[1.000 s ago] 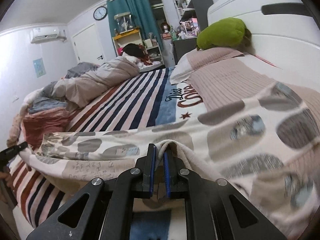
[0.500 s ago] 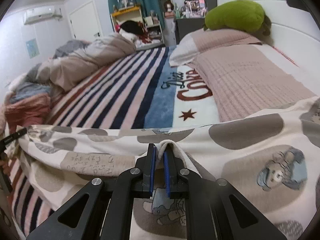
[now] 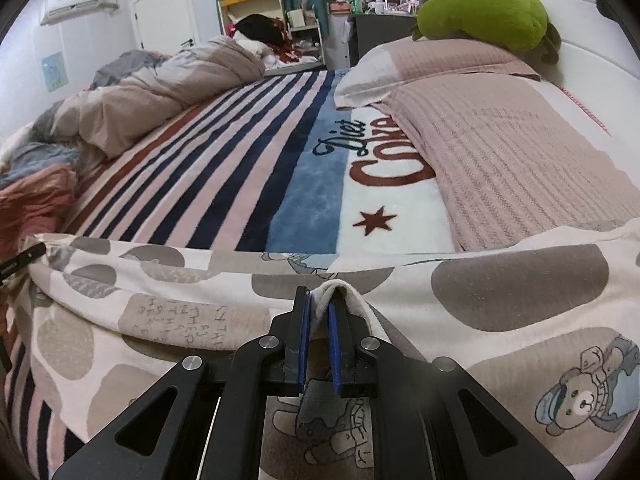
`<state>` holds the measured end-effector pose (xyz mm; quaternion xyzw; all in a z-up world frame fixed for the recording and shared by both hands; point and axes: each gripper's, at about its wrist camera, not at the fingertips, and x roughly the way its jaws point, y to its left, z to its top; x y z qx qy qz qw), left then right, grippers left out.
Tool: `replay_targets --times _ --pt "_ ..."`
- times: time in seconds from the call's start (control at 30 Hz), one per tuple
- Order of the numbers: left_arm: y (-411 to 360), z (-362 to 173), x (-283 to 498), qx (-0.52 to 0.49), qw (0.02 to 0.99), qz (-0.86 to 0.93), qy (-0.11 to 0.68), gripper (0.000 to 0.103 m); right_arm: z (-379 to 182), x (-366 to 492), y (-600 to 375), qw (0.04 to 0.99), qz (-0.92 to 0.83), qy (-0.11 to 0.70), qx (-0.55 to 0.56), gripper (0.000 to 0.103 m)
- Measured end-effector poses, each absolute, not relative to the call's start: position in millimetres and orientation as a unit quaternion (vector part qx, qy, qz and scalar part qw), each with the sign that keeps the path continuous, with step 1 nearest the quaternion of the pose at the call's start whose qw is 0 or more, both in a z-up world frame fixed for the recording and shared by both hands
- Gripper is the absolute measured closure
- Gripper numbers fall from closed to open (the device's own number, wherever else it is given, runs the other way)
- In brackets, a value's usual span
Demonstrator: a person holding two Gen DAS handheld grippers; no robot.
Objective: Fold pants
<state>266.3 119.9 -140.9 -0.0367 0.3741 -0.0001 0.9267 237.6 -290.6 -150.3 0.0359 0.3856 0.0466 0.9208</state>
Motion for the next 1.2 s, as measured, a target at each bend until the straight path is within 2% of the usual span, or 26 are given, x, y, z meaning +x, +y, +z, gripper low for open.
replay_targets --times 0.03,0.07,0.1,0.13,0.17,0.37,0.43,0.63,0.83,0.9,0.93,0.97,1.0,1.03,1.1,1.2 --pt "121 -138 263 -0.036 0.929 -0.004 0.369 0.056 -152 238 -289 0.919 0.047 0.389 0.033 0.095" --pt "121 -132 256 -0.037 0.933 -0.009 0.359 0.043 -153 238 -289 0.918 0.050 0.392 0.032 0.092" --pt "122 -126 249 -0.039 0.936 -0.020 0.348 0.030 -153 238 -288 0.917 0.053 0.393 0.033 0.084" --pt "122 -120 245 -0.039 0.939 -0.029 0.341 0.030 -152 236 -288 0.918 0.060 0.391 0.037 0.079" --pt "123 -113 237 -0.038 0.941 -0.038 0.335 0.030 -151 235 -287 0.918 0.064 0.390 0.038 0.078" --pt "144 -90 203 0.004 0.946 -0.030 0.324 0.024 -142 226 -279 0.922 0.076 0.379 0.033 0.077" --pt "155 -95 198 0.019 0.939 -0.034 0.343 0.020 -139 223 -278 0.922 0.082 0.377 0.034 0.077" --pt "174 -127 189 0.047 0.915 -0.033 0.400 0.020 -136 217 -274 0.921 0.088 0.378 0.032 0.077" --pt "171 -142 182 0.096 0.906 -0.015 0.411 0.020 -141 215 -271 0.917 0.086 0.387 0.033 0.077" --pt "172 -147 185 0.107 0.902 -0.009 0.417 0.025 -142 215 -269 0.917 0.086 0.389 0.036 0.077" --pt "174 -148 185 0.111 0.901 -0.006 0.419 0.039 -143 215 -268 0.916 0.086 0.390 0.036 0.077" --pt "175 -150 187 0.118 0.899 -0.001 0.422 0.049 -143 215 -267 0.916 0.085 0.391 0.036 0.077" --pt "179 -151 189 0.118 0.897 0.004 0.425 0.067 -143 216 -266 0.916 0.085 0.392 0.036 0.077" --pt "183 -150 192 0.113 0.897 0.006 0.427 0.079 -143 216 -264 0.915 0.084 0.392 0.034 0.077" --pt "195 -145 196 0.085 0.906 0.008 0.416 0.085 -142 217 -260 0.916 0.084 0.391 0.032 0.077" --pt "214 -130 205 0.044 0.920 0.021 0.390 0.087 -139 223 -254 0.917 0.083 0.390 0.028 0.077"
